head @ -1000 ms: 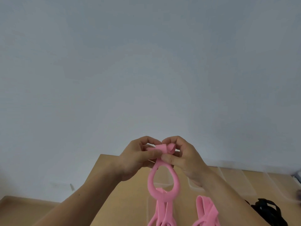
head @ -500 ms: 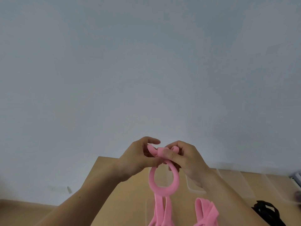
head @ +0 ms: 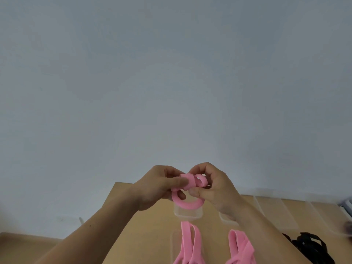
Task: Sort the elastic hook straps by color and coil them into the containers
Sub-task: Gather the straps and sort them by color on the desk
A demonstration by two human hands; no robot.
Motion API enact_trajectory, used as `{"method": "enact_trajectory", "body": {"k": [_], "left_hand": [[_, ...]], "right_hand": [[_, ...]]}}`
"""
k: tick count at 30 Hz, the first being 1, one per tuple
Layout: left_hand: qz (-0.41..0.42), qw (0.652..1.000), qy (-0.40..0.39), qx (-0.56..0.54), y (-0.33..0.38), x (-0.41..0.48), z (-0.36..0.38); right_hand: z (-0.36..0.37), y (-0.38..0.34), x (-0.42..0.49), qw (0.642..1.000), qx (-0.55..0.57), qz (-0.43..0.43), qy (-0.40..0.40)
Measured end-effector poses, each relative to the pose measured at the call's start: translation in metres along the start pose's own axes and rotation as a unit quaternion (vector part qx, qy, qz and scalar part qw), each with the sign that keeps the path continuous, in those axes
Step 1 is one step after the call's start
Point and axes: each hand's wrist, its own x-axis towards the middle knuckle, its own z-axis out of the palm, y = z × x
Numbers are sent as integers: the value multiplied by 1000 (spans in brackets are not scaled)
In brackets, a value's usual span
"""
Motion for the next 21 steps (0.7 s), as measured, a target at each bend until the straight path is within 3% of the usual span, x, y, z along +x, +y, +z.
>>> {"method": "enact_trajectory", "body": {"k": [5, 8, 11, 15, 21], "left_hand": [[58, 997, 52, 2, -4, 0, 3], [98, 993, 55, 35, -4, -1, 9], [120, 987, 48, 93, -5, 0, 13], [136, 976, 71, 152, -12, 1, 16], [76, 997, 30, -2, -8, -1, 6]], "right_hand": [[-3, -4, 0, 1000, 31, 0, -1], [-3, -4, 2, 997, 53, 35, 34], [-3, -5, 1, 998, 26, 58, 10], [-5, -5, -2, 999, 23, 35, 13], [-4, -2, -6, 999, 41, -5, 29]]}}
